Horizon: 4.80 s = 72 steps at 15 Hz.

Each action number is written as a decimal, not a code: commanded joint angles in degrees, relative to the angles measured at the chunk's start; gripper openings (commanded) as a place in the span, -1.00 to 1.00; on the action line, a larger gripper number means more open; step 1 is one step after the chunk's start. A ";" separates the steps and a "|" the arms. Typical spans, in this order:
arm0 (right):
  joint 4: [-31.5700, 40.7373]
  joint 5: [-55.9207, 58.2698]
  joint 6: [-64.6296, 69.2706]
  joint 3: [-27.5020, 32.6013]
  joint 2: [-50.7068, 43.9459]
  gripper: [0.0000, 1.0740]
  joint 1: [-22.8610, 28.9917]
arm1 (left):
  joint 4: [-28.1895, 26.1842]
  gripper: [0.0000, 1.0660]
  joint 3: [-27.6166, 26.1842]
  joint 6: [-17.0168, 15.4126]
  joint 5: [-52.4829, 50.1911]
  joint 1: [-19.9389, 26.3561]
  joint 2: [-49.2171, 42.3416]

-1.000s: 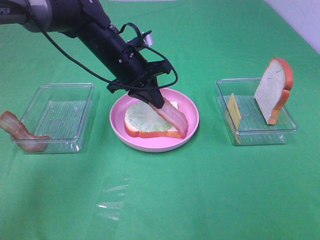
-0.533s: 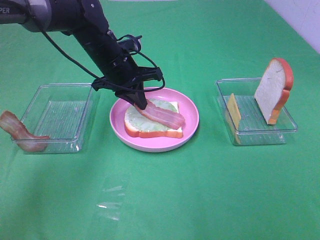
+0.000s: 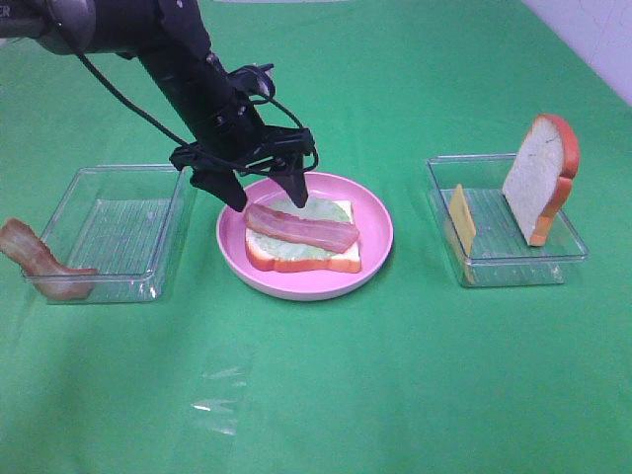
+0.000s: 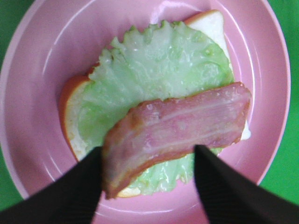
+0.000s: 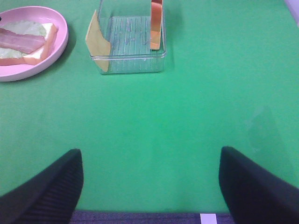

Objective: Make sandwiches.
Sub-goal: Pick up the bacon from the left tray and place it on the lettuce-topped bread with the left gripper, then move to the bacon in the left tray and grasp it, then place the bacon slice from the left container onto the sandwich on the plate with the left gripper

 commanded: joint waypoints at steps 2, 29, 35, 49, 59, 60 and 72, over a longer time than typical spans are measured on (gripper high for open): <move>0.29 -0.17 -0.34 0.23 -1.55 0.44 0.11 | 3.09 0.91 -3.44 -0.46 5.10 0.11 -2.18; 0.29 -0.17 -0.34 0.23 -1.49 0.44 0.11 | 21.20 0.83 24.29 -6.42 10.66 19.94 -14.78; 0.29 -0.17 -0.34 0.23 -1.49 0.44 0.11 | 21.20 0.46 24.29 -5.56 9.91 19.94 -13.81; 0.29 -0.17 -0.34 0.23 -1.49 0.44 0.11 | 20.74 -0.92 24.29 -7.10 6.47 19.94 -13.81; 0.29 -0.17 -0.34 0.23 -1.49 0.44 0.11 | 13.52 -1.00 23.84 -3.95 7.28 19.48 -20.11; 0.29 -0.17 -0.34 0.23 -1.49 0.44 0.11 | 11.69 -1.00 23.15 -3.09 7.22 19.48 -21.60; 0.29 -0.17 -0.34 0.23 -1.49 0.44 0.11 | -11.86 -1.00 8.37 5.56 -4.64 2.75 -16.39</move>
